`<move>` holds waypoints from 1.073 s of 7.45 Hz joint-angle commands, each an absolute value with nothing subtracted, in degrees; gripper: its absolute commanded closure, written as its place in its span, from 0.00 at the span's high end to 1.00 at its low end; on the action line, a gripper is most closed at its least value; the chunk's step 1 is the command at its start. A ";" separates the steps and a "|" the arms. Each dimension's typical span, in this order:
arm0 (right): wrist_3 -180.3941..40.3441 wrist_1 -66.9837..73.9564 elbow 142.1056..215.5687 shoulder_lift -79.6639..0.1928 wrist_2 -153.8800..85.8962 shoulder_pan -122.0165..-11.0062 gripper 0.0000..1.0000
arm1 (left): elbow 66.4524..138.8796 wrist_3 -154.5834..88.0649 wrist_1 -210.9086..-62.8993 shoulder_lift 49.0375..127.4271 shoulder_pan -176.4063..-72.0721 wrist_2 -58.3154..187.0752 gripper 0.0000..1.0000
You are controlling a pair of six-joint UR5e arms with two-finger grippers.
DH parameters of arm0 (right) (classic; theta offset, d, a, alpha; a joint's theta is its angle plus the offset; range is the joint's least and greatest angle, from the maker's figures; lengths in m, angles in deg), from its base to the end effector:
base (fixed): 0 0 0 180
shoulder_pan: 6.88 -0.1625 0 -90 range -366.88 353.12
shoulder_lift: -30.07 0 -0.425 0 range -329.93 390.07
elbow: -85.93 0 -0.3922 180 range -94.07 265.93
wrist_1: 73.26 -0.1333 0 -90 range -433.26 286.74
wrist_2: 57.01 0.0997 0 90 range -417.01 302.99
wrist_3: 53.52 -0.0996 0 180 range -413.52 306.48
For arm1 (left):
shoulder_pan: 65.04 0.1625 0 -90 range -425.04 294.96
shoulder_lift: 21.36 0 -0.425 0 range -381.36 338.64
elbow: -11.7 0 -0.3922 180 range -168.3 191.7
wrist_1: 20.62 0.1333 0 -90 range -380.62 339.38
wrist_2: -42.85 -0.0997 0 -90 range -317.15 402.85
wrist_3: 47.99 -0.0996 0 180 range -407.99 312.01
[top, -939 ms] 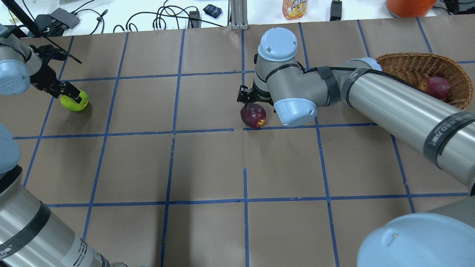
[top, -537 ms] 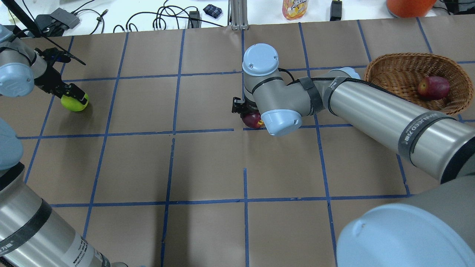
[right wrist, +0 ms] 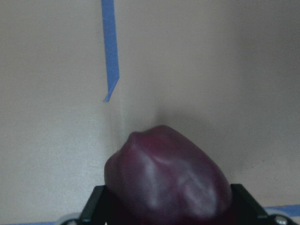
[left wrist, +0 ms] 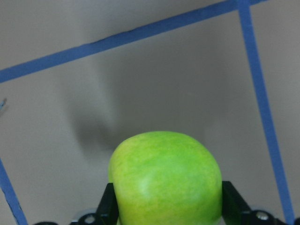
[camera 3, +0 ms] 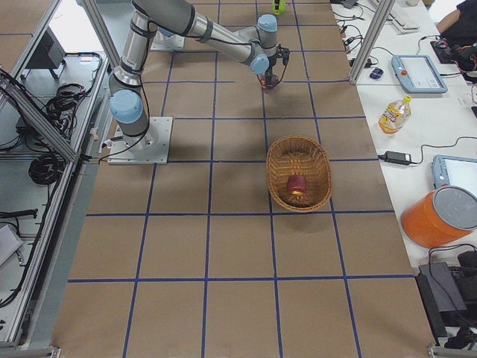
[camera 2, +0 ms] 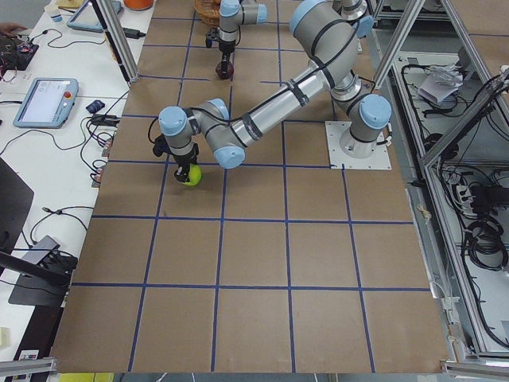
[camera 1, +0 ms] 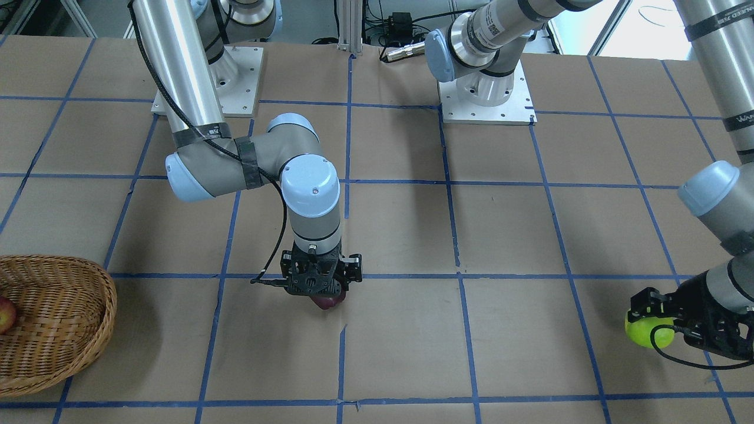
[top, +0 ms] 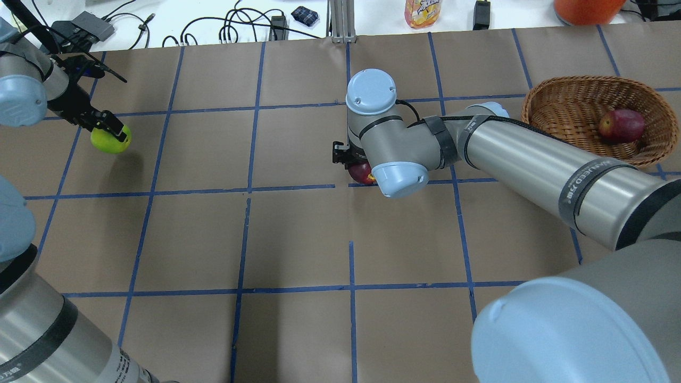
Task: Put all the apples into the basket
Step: 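Place the dark red apple in the basket while left carries green apple centerward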
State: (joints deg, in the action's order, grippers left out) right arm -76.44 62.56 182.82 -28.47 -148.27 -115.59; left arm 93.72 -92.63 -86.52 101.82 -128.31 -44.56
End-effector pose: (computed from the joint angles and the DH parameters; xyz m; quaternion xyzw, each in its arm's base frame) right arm 0.3299 -0.5652 0.1959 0.0374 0.9971 -0.0648 0.0129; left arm 0.1851 -0.6740 0.2498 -0.1554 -0.9875 0.0054 0.0240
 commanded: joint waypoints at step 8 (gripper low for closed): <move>-30.75 51.54 181.56 -39.63 -147.54 -78.73 0.50 | 99.32 -36.30 -84.72 95.61 -164.75 -41.09 0.00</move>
State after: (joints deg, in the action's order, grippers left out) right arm -39.82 50.78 181.97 -39.99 -147.61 -84.79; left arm 99.14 -47.48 -86.83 94.96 -157.29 -41.07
